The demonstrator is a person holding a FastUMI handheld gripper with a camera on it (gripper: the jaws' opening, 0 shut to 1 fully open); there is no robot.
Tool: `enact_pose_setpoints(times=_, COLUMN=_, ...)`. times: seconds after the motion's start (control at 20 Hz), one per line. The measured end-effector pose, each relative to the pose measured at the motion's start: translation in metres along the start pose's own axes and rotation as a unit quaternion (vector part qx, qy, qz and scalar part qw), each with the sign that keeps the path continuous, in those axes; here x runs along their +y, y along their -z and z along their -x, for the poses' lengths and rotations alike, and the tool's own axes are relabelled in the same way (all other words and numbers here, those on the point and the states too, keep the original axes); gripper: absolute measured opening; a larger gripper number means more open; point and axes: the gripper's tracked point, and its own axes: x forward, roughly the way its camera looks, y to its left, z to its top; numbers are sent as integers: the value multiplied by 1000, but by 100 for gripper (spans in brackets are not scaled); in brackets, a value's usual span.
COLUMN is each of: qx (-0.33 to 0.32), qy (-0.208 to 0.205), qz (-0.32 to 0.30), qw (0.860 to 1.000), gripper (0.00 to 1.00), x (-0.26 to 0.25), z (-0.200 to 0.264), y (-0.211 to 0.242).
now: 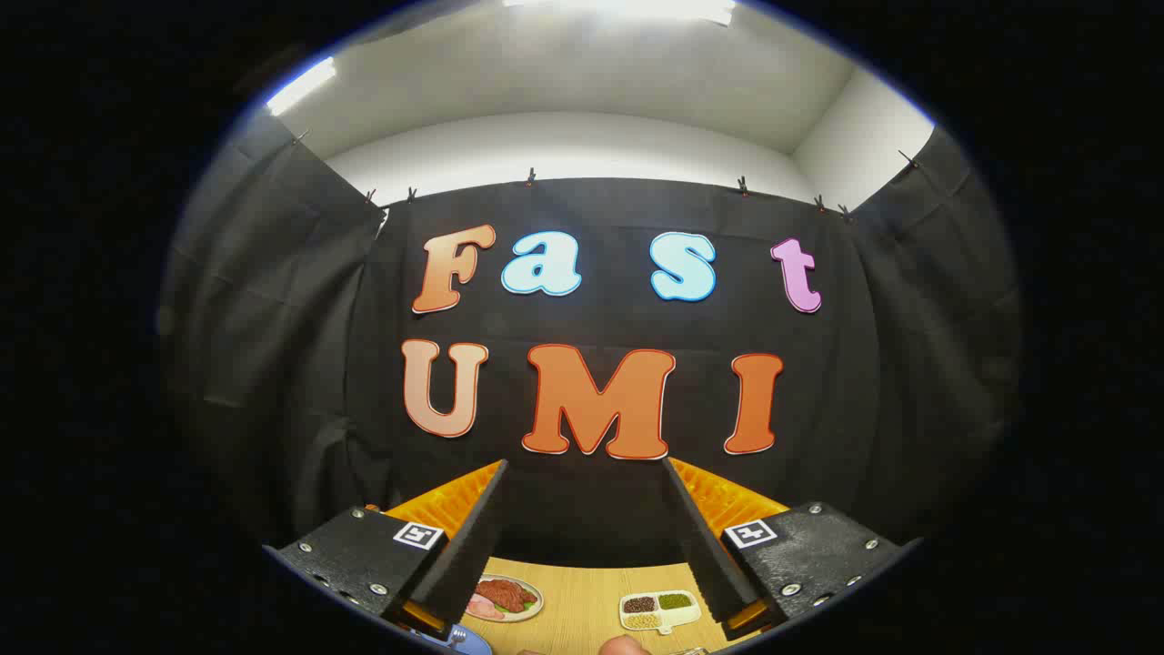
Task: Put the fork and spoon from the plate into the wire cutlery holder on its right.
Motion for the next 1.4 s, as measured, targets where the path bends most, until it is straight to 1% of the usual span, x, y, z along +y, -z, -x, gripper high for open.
enact_pose_setpoints(times=0.55, qx=14, qy=5, qz=-15, qw=1000, gripper=97, x=-11, z=-13, y=6)
enact_pose_setpoints(times=0.9, qx=26, qy=-3, qz=-16, qw=1000, gripper=96, x=-7, z=-12, y=12)
enact_pose_setpoints(times=1.15, qx=46, qy=-23, qz=-8, qw=999, gripper=96, x=9, z=-7, y=25)
enact_pose_setpoints(times=1.4, qx=66, qy=-65, qz=-9, qw=996, gripper=97, x=48, z=8, y=43)
